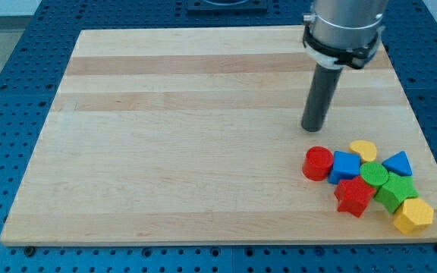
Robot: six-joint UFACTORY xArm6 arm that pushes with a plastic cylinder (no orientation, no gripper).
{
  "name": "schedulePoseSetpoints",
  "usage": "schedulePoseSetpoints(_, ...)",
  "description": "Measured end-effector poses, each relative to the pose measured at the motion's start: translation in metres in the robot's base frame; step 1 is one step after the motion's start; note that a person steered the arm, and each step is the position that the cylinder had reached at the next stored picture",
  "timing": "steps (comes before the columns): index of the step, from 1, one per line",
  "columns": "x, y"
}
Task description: Push the red circle towards the right center of the board
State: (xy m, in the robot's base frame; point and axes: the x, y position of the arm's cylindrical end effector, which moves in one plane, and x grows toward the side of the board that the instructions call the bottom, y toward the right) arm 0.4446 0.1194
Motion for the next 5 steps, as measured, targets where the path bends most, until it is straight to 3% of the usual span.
schedulePoseSetpoints(1,-0.001,-0.054)
schedulePoseSetpoints(3,-0.001,-0.067)
schedulePoseSetpoints(5,0.050,-0.091)
